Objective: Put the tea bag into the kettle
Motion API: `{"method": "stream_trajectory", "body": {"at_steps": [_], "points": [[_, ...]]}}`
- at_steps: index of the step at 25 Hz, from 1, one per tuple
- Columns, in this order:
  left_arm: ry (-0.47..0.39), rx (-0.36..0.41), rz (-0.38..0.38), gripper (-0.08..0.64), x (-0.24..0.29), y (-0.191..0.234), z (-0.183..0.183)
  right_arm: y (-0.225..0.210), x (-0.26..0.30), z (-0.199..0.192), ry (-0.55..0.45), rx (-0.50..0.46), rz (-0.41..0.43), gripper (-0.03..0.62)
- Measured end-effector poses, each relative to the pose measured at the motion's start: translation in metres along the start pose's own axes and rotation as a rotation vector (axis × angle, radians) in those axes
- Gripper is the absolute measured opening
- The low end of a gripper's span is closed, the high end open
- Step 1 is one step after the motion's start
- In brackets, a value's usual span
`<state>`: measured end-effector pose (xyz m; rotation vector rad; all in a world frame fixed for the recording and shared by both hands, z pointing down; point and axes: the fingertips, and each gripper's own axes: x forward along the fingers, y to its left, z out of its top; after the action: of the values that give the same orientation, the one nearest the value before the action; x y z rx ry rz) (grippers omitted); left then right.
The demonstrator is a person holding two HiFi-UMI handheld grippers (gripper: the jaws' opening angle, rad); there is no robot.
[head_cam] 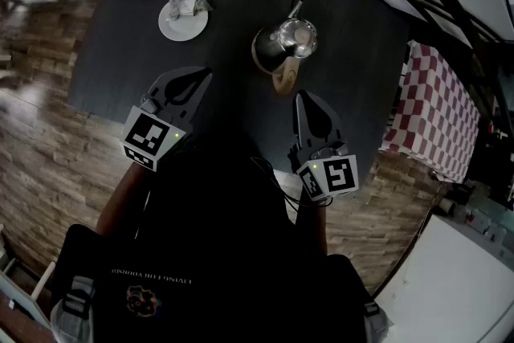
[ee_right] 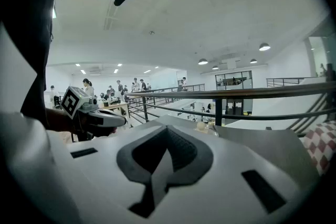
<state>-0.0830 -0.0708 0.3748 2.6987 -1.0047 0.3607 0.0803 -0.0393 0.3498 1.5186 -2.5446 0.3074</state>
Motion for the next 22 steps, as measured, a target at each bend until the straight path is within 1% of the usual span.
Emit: {"method": "stream_trajectory", "body": {"at_steps": [13,18,22], "points": [[-0.008,0.0,0.0,0.005,-0.007,0.004,0.0,0.01,0.003,0.001,0.002,-0.008,0.009,0.017],[-0.01,-0.003,-0.001,0.005,-0.009,0.003,-0.002,0.014,0.003,0.004,-0.027,0.041,0.04,0.019],[-0.009,-0.003,-0.003,0.005,-0.01,0.003,-0.003,0.024,0.006,0.002,-0.01,0.013,0.074,0.02]]}}
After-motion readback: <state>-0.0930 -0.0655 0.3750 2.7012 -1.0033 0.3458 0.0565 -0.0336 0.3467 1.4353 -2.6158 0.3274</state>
